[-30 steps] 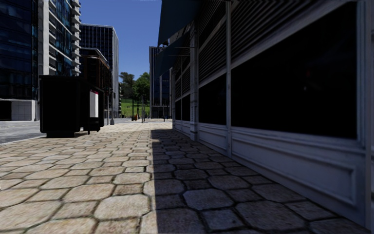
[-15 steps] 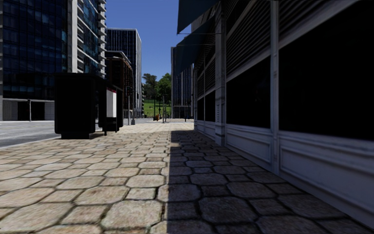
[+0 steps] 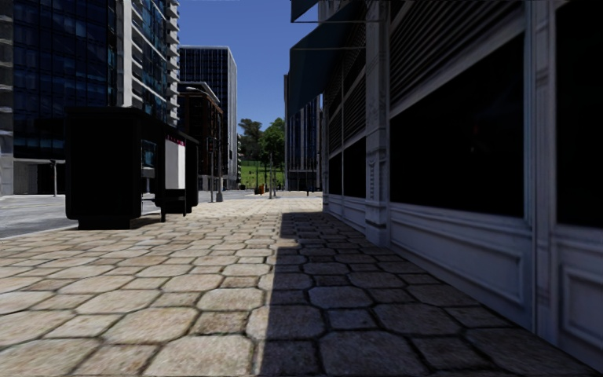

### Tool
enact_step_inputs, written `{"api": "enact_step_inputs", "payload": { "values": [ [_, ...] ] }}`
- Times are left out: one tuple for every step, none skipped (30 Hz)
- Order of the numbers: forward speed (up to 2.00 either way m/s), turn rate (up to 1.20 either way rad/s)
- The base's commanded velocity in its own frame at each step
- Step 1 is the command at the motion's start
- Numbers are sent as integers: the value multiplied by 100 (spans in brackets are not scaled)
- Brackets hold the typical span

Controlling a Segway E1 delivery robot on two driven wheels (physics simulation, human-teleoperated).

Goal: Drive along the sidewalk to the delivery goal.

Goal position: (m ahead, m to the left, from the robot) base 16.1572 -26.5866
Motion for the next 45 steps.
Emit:
{"api": "enact_step_inputs", "payload": {
  "values": [
    [190,0],
    [190,0],
    [190,0],
    [190,0],
    [190,0],
    [190,0],
    [190,0],
    [194,0],
    [200,0],
    [200,0],
    [200,0],
    [200,0],
    [200,0],
    [200,0],
    [200,0],
    [200,0],
    [200,0],
    [200,19],
    [200,47],
    [200,64],
    [200,64],
    [200,68],
    [200,68],
    [200,22],
    [200,6],
    [200,6],
    [200,0],
    [200,0],
    [200,0],
    [200,0],
    [200,0],
    [200,0],
    [200,0],
    [200,0],
    [200,0],
    [200,0],
    [200,0],
    [200,0],
    [200,0],
    [200,0],
    [200,0],
    [200,0],
    [200,0],
    [200,0],
    [200,0]
  ]
}}
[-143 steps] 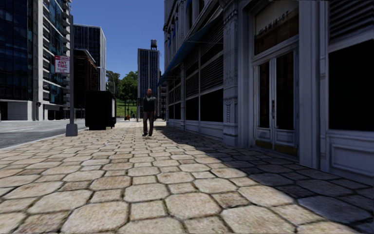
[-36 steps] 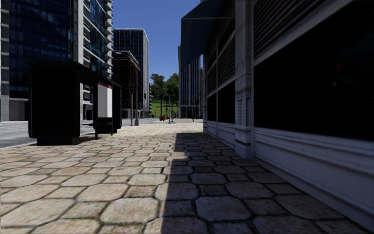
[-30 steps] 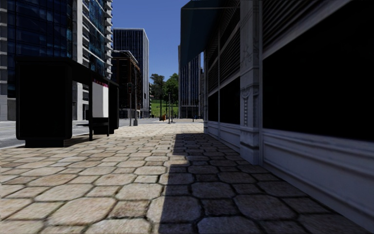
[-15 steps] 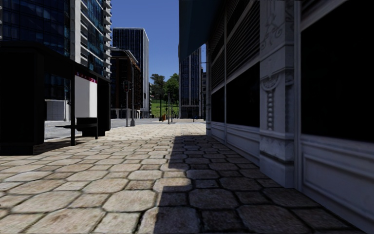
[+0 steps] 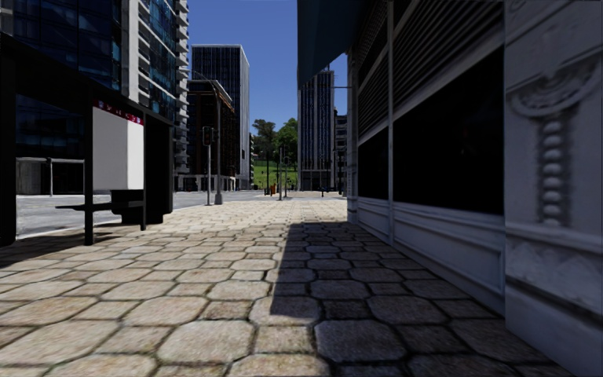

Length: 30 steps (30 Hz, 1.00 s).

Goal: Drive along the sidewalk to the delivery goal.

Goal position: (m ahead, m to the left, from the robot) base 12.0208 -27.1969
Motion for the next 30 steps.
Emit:
{"api": "enact_step_inputs", "payload": {
  "values": [
    [200,0],
    [200,0],
    [200,0],
    [200,0],
    [200,0],
    [200,0],
    [200,0],
    [200,0],
    [200,0],
    [200,0],
    [200,0],
    [200,0],
    [200,0],
    [200,0],
    [200,0],
    [200,0],
    [200,0],
    [200,0],
    [200,0],
    [200,0],
    [200,0],
    [200,0],
    [200,0],
    [200,0],
    [200,0],
    [200,0],
    [200,0],
    [200,0],
    [200,0],
    [200,0]
  ]
}}
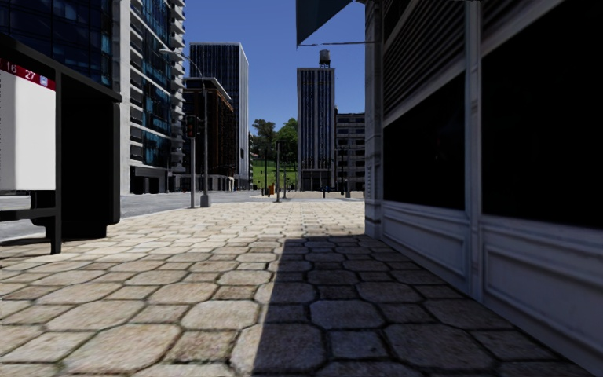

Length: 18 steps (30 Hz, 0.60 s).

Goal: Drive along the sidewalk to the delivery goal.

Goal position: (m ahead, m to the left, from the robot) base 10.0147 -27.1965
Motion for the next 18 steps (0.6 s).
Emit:
{"api": "enact_step_inputs", "payload": {
  "values": [
    [200,0],
    [200,0],
    [200,0],
    [200,0],
    [200,0],
    [200,0],
    [200,0],
    [200,0],
    [200,0],
    [200,0],
    [200,0],
    [200,0],
    [200,0],
    [200,0],
    [200,0],
    [200,0],
    [200,0],
    [200,0]
  ]
}}
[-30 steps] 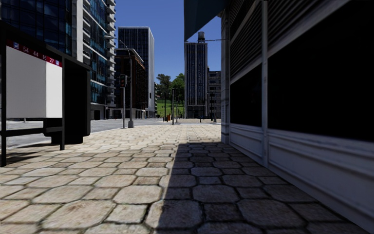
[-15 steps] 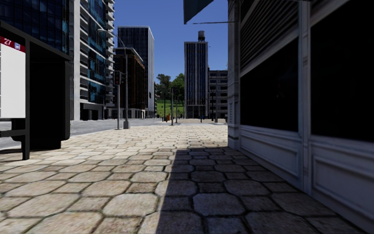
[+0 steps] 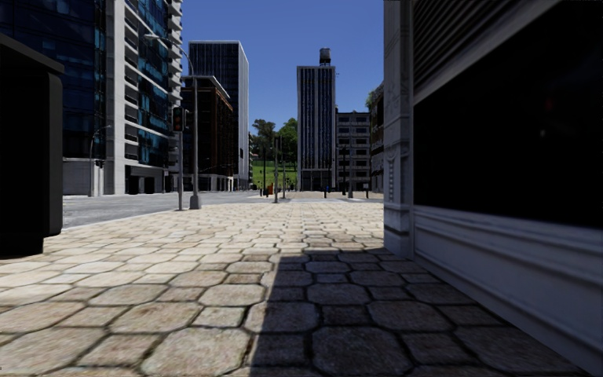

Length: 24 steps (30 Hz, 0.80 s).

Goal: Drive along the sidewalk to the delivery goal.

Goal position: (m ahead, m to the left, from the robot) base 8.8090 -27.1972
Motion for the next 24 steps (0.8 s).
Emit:
{"api": "enact_step_inputs", "payload": {
  "values": [
    [200,0],
    [200,0],
    [200,0],
    [200,0],
    [200,0],
    [200,0],
    [200,0],
    [200,0],
    [200,0],
    [200,0],
    [200,0],
    [200,0],
    [200,0],
    [200,0],
    [200,0],
    [200,0],
    [200,0],
    [200,0],
    [200,0],
    [200,0],
    [200,0],
    [200,0],
    [200,0],
    [200,0]
  ]
}}
